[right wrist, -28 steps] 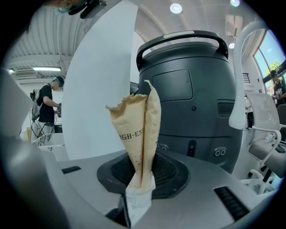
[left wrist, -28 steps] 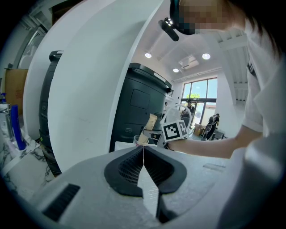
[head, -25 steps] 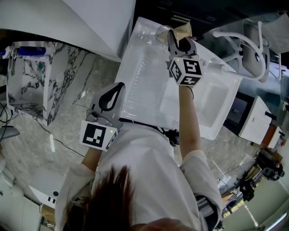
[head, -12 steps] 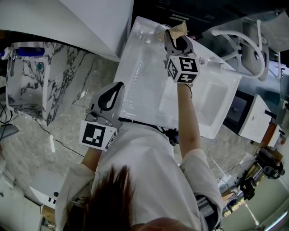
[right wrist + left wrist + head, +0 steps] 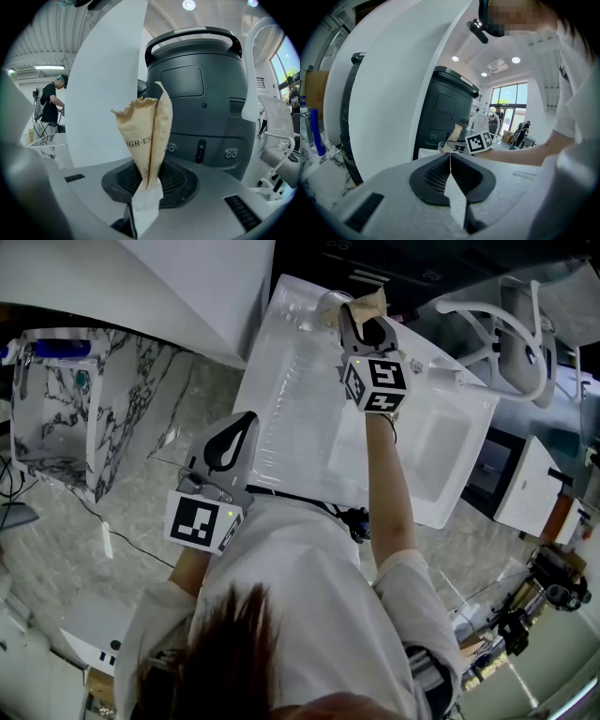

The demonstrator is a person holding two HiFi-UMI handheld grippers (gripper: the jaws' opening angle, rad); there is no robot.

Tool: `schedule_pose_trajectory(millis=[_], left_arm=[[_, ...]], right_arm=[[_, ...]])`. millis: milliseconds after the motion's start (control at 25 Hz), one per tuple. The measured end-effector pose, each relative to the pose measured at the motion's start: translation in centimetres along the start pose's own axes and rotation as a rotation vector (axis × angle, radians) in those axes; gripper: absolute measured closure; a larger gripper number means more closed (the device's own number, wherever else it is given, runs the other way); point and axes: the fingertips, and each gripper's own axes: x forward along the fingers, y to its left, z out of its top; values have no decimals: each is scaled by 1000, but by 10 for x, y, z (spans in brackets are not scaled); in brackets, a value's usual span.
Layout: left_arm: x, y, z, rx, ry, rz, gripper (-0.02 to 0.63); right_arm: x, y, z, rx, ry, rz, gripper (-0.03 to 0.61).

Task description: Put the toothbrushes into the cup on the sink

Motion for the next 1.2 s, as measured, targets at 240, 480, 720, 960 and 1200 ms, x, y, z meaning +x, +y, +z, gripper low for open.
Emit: schedule_pose_trajectory(millis=[240, 480, 720, 960, 1200], left_arm=[[-1, 0, 0, 0, 0, 4, 598], [-1, -2, 1, 1, -4, 3, 598], [0, -3, 1, -2, -1, 6, 598], [-2, -1, 1, -7, -3, 9, 598], [-2, -2, 1, -8, -4, 6, 598]], right_arm=[[-2, -2, -2, 8, 19, 14, 492], [-6, -4, -3, 9, 20, 14, 491], [-5, -4, -3, 6, 18, 18, 491], [-5, 4, -6, 33, 27, 84, 450], [-7, 10, -6, 49, 27, 116, 356]])
